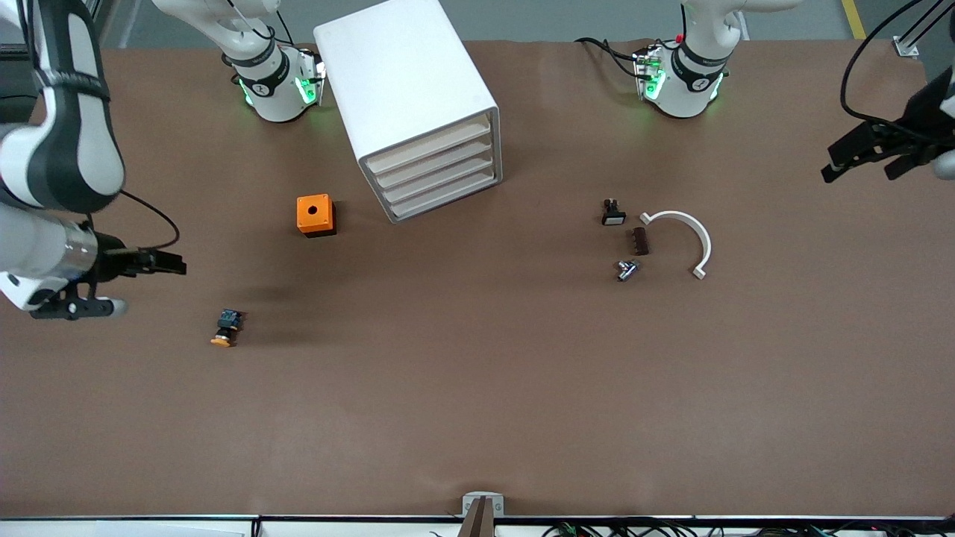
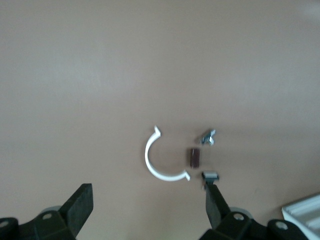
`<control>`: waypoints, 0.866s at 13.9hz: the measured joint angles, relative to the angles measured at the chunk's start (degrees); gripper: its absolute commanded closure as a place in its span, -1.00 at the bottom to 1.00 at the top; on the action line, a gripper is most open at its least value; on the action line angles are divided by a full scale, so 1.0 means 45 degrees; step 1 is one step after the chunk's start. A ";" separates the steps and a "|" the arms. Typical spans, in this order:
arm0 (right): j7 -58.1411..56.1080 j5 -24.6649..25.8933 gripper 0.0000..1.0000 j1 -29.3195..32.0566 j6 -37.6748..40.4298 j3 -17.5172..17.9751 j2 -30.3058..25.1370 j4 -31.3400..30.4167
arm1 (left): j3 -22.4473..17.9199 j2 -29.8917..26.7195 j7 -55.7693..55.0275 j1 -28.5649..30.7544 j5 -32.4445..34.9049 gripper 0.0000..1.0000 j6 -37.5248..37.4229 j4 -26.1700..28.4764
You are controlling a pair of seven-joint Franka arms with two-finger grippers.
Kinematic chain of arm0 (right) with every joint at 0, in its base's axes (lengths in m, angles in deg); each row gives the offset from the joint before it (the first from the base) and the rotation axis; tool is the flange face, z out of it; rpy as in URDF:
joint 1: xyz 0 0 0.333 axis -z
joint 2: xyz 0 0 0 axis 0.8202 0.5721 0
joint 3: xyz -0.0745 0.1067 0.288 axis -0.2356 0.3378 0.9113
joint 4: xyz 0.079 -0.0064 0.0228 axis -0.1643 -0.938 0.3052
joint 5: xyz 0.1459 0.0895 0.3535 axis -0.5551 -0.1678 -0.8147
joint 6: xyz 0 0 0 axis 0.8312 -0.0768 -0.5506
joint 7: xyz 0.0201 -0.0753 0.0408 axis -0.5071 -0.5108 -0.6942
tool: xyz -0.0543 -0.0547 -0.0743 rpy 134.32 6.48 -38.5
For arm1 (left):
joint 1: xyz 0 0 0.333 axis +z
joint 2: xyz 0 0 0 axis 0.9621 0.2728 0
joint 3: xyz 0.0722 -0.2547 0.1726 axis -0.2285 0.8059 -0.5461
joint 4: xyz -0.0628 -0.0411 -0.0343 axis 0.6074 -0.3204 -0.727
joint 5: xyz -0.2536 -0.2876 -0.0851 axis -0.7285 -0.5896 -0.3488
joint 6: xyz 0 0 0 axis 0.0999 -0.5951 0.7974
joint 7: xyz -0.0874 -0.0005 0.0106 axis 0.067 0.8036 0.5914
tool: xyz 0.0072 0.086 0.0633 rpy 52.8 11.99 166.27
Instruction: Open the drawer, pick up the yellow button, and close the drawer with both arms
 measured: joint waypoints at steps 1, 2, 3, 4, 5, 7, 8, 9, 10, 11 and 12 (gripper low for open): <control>0.0021 0.0001 -1.00 0.0000 0.0366 -0.0004 -0.0421 0.0004 | 0.0001 0.0549 0.0000 -0.0014 0.0001 -0.99 -0.0006 -0.0738; 0.0078 0.0003 -1.00 0.0000 0.0644 -0.0005 -0.0774 0.0004 | 0.0002 0.1075 0.0000 -0.0042 0.0001 -0.99 -0.0012 -0.1299; 0.0190 0.0014 -1.00 0.0000 0.0883 -0.0005 -0.1055 0.0003 | 0.0004 0.1497 0.0000 -0.0089 0.0001 -0.99 -0.0015 -0.1648; 0.0268 0.0087 -1.00 0.0000 0.1099 -0.0007 -0.1267 0.0002 | 0.0005 0.1791 0.0000 -0.0135 0.0001 -0.99 -0.0016 -0.1842; 0.0315 0.0238 -1.00 0.0001 0.1294 -0.0011 -0.1435 0.0000 | 0.0006 0.1952 0.0000 -0.0159 0.0001 -0.99 -0.0016 -0.1963; 0.0378 0.0433 -1.00 0.0002 0.1614 -0.0021 -0.1737 0.0000 | 0.0006 0.2012 0.0000 -0.0168 0.0001 -0.99 -0.0044 -0.2074; 0.0401 0.0449 -1.00 0.0002 0.1760 -0.0021 -0.1899 0.0000 | 0.0006 0.2005 0.0000 -0.0168 0.0001 -0.99 -0.0064 -0.2109; 0.0408 0.0449 -1.00 0.0002 0.1913 -0.0018 -0.2051 0.0000 | 0.0005 0.2006 0.0000 -0.0167 0.0001 -0.99 -0.0082 -0.2139; 0.0413 0.0449 -1.00 0.0002 0.2032 -0.0009 -0.2159 0.0001 | 0.0003 0.2002 0.0000 -0.0159 0.0001 -0.99 -0.0178 -0.2160; 0.0415 0.0449 -1.00 0.0002 0.2057 0.0002 -0.2216 0.0001 | 0.0000 0.1990 0.0000 -0.0146 0.0001 -0.99 -0.0496 -0.2177; 0.0415 0.0449 -1.00 0.0002 0.2056 0.0013 -0.2226 0.0002 | 0.0000 0.1963 0.0000 -0.0140 0.0001 -0.99 -0.0853 -0.2178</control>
